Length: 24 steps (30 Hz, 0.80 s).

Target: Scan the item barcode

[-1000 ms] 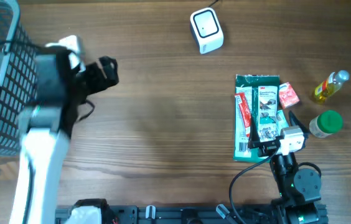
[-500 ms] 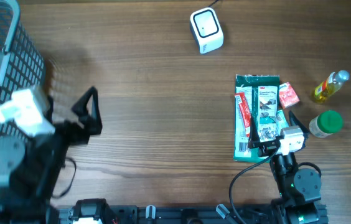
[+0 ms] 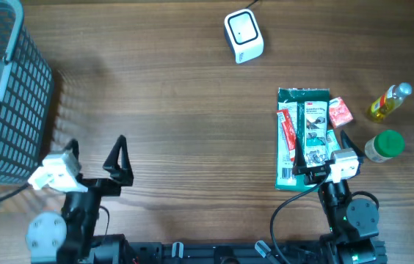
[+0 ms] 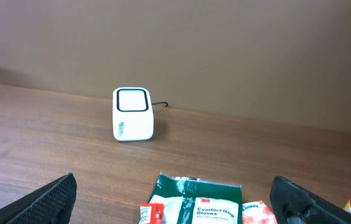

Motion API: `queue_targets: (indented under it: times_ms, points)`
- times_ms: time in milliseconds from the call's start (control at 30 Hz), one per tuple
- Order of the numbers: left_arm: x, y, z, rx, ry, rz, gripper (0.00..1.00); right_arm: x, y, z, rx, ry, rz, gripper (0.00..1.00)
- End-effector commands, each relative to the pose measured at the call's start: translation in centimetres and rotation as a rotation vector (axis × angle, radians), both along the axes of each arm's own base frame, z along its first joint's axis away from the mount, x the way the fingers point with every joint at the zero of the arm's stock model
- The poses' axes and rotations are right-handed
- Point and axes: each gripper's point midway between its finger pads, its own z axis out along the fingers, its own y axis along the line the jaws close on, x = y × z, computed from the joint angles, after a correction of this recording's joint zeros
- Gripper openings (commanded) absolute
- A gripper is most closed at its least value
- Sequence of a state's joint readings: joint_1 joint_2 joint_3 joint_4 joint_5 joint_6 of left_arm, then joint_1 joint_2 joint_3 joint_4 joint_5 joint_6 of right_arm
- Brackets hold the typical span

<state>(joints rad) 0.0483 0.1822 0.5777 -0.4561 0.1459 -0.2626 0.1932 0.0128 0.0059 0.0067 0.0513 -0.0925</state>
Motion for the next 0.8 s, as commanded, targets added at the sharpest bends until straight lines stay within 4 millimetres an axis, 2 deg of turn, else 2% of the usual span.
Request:
queue_targets:
  times_ms: [0, 133, 233, 333, 433, 667, 767]
  points:
    - [-0.3, -1.1, 2.0, 0.022, -0.203, -0.064, 1.00, -0.1, 0.1, 0.2, -0.009, -0.013, 0.011, 1.00]
    - [-1.5, -1.1, 4.6, 0.027, -0.429, -0.065, 1.00, -0.1, 0.1, 0.2, -0.009, -0.013, 0.011, 1.00]
    - [-1.3, -1.1, 4.7, 0.033, -0.492, -0.065, 1.00, -0.1, 0.1, 0.2, -0.009, -0.013, 0.011, 1.00]
    - [-0.2, -1.1, 2.6, 0.031, -0.473, -0.065, 1.00, -0.1, 0.1, 0.2, -0.009, -0.013, 0.011, 1.00]
    - [1.4, -1.0, -1.1, 0.018, -0.403, -0.065, 1.00, -0.1, 0.1, 0.2, -0.009, -0.013, 0.011, 1.00]
    - [3.1, -0.4, -6.7, 0.005, -0.286, -0.038, 1.00, -0.1, 0.1, 0.2, -0.009, -0.013, 0.011, 1.00]
    - [3.6, -0.2, -9.4, 0.005, -0.173, -0.025, 0.99, -0.1, 0.1, 0.2, -0.010, -0.012, 0.011, 1.00]
